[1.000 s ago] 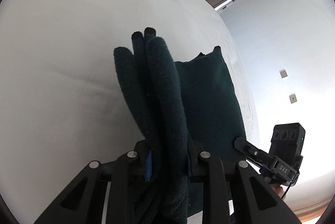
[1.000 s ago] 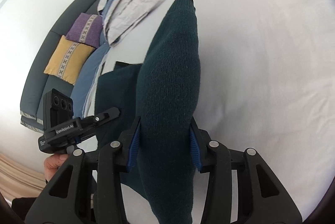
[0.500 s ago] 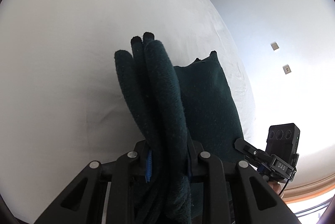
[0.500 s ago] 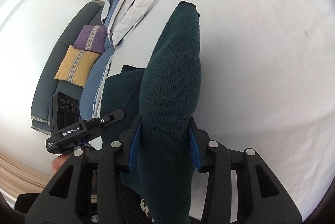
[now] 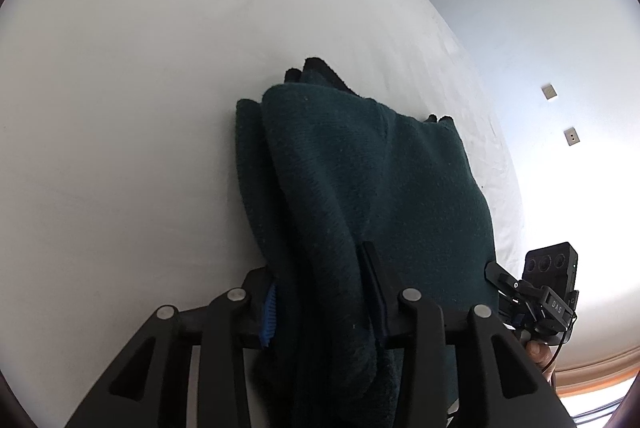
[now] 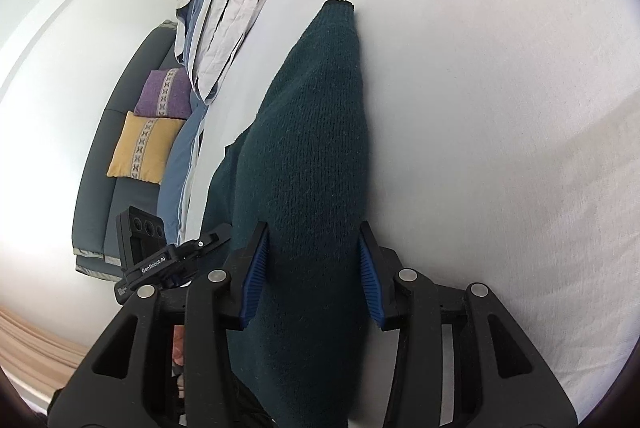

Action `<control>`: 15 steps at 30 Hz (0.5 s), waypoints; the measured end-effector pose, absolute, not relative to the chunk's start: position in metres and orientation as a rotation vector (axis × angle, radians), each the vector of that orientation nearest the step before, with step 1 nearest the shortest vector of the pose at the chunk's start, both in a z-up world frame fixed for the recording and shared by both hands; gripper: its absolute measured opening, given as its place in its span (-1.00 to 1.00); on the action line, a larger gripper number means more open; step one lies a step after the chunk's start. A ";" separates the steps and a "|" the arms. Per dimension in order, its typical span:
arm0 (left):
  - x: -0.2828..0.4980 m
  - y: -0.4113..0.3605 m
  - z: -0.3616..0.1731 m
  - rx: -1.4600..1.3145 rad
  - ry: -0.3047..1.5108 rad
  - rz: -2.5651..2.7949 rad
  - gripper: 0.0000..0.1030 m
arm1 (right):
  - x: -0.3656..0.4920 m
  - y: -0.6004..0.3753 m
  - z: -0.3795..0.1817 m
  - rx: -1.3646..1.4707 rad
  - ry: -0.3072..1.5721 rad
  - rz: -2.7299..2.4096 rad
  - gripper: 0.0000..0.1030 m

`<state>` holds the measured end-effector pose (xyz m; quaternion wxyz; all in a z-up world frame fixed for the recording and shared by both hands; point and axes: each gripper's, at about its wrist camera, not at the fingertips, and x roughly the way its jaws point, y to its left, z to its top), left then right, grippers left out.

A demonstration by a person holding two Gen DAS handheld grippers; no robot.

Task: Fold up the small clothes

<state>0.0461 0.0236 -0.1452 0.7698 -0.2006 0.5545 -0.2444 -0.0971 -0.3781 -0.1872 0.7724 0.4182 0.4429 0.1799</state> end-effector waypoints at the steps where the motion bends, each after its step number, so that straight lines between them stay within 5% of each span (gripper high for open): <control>1: 0.045 0.025 -0.145 -0.440 1.198 -0.529 -0.20 | -0.097 -0.380 -0.187 0.898 0.963 0.390 -0.21; 15: -0.013 0.042 -0.073 -0.324 0.962 -0.399 0.11 | -0.131 -0.405 -0.117 0.792 0.828 0.257 -0.07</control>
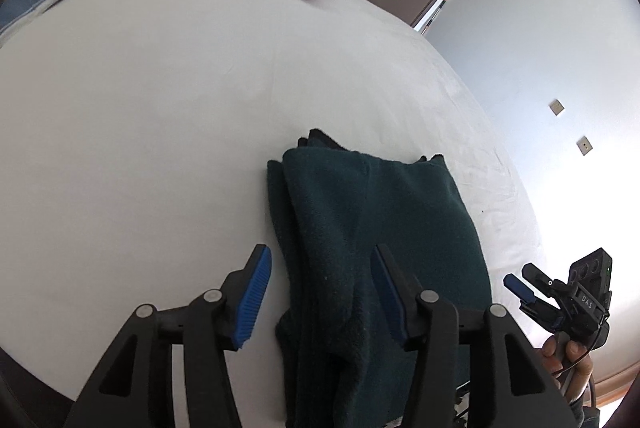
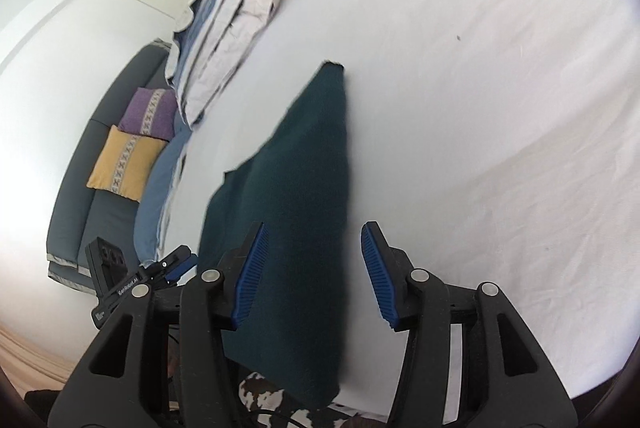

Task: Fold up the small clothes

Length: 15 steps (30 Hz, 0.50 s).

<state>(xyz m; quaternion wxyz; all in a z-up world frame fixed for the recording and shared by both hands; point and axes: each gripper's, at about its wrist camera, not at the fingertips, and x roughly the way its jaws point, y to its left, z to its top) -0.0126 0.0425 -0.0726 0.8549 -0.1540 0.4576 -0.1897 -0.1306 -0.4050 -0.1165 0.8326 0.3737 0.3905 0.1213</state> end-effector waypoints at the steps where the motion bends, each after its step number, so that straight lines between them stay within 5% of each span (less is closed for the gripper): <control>1: -0.018 0.040 -0.066 -0.308 0.935 -0.408 0.22 | -0.135 -0.406 -0.110 0.771 0.813 0.258 -0.07; 6: -0.051 0.013 -0.035 -0.155 0.780 -0.412 0.48 | -0.147 -0.377 -0.068 0.546 0.769 0.200 -0.04; 10: -0.081 -0.006 -0.007 -0.058 0.628 -0.366 1.00 | -0.161 -0.352 -0.035 0.376 0.687 0.119 0.43; 15: -0.112 -0.021 0.029 0.048 0.413 -0.288 1.00 | -0.180 -0.330 -0.001 0.208 0.556 -0.003 0.71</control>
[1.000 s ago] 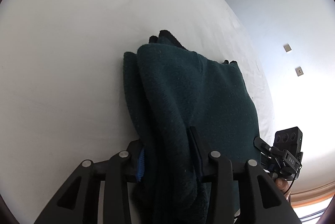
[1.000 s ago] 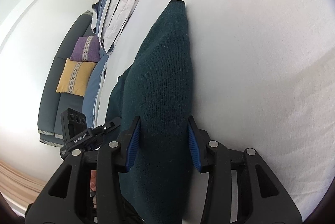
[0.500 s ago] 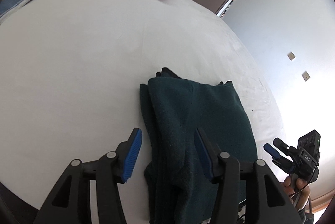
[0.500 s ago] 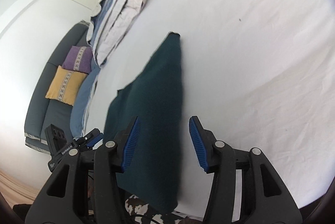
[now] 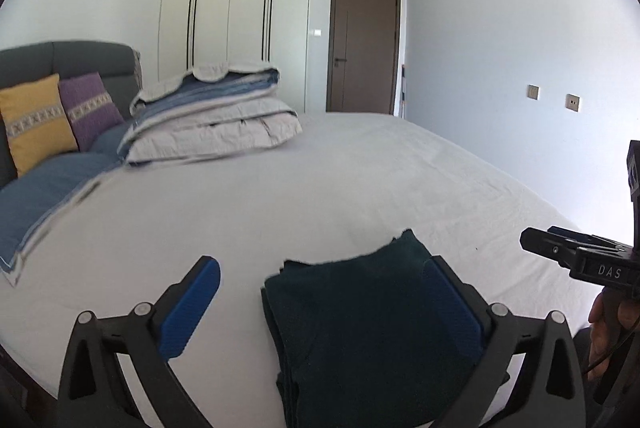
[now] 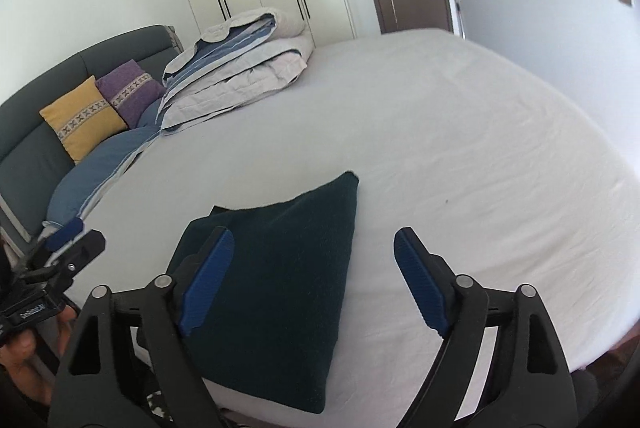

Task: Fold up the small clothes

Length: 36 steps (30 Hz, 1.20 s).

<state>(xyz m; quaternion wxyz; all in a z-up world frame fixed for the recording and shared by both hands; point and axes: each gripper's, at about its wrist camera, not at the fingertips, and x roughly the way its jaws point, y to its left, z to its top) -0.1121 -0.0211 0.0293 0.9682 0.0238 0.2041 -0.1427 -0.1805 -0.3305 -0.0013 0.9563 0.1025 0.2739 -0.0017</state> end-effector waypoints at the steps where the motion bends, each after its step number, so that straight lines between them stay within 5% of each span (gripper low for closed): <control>1: -0.116 -0.021 0.036 0.056 0.389 -0.281 1.00 | -0.184 -0.328 0.004 0.189 0.531 -0.022 0.78; 5: -0.128 -0.016 0.061 0.078 0.306 -0.154 1.00 | -0.203 -0.320 0.029 0.122 0.432 -0.079 0.95; 14: -0.097 -0.015 0.045 0.094 0.552 -0.117 1.00 | -0.225 -0.315 0.065 0.204 0.424 -0.073 1.00; 23: -0.090 -0.021 -0.019 0.087 0.791 -0.093 1.00 | -0.200 -0.303 0.006 0.184 0.708 -0.116 1.00; 36: -0.081 -0.010 -0.049 0.071 0.898 -0.072 1.00 | -0.177 -0.303 -0.045 0.176 0.846 -0.153 1.00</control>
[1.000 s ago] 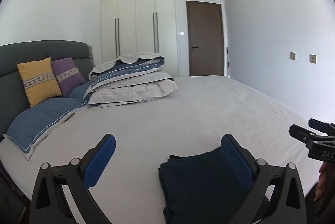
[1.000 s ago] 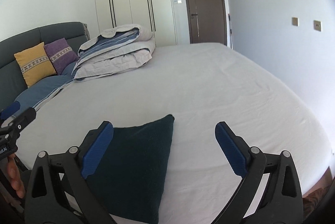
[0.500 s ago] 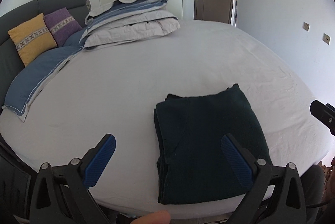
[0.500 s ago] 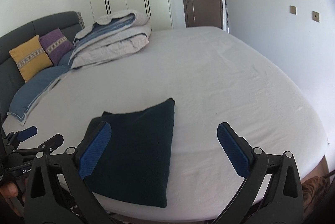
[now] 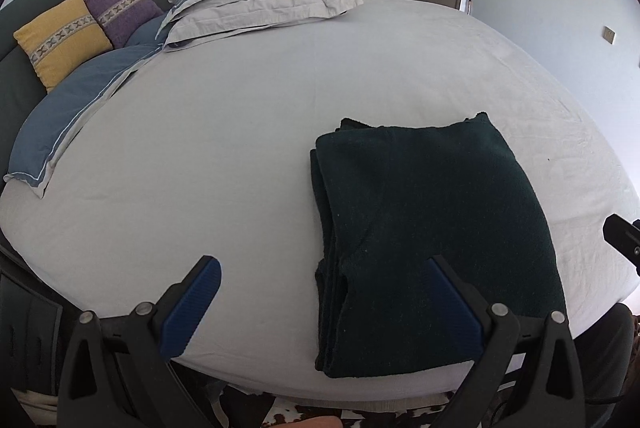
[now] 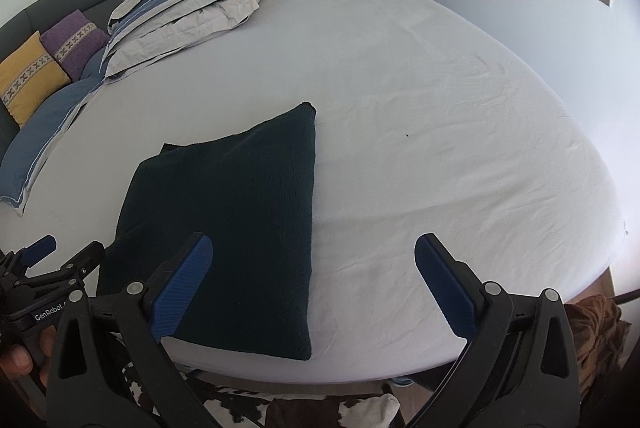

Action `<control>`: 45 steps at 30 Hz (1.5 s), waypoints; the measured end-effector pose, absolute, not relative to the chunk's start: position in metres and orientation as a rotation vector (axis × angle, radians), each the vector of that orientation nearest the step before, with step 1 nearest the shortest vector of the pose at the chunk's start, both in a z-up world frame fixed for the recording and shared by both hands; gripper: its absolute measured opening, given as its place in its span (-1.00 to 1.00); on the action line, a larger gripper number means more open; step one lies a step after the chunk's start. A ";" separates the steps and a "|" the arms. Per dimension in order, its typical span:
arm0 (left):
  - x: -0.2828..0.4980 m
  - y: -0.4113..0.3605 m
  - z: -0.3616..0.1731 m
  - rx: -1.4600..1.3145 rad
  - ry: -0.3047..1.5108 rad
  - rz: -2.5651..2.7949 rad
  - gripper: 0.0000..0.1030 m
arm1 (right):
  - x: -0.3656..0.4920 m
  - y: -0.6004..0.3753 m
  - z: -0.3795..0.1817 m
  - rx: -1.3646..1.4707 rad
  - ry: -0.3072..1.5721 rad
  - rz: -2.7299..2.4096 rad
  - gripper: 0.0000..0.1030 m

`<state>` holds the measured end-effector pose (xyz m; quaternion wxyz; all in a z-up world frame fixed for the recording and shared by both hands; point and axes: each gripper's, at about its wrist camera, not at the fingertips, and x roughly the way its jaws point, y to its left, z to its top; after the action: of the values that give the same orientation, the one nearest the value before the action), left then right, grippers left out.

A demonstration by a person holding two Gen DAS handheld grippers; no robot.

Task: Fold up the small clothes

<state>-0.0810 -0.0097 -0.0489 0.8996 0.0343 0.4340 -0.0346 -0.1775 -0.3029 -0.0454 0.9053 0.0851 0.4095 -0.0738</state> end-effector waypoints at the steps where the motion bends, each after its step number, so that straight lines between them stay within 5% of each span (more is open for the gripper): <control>1: -0.081 -0.010 -0.050 0.070 0.902 -0.073 1.00 | -0.177 -0.302 -0.045 0.173 0.849 -0.149 1.00; 45: -0.081 -0.009 -0.052 0.072 0.918 -0.076 1.00 | -0.171 -0.292 -0.051 0.173 0.879 -0.118 1.00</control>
<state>-0.0808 -0.0092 -0.0520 0.8951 0.0349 0.4429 -0.0366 -0.1710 -0.2922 -0.0506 0.8997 0.0838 0.4246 -0.0569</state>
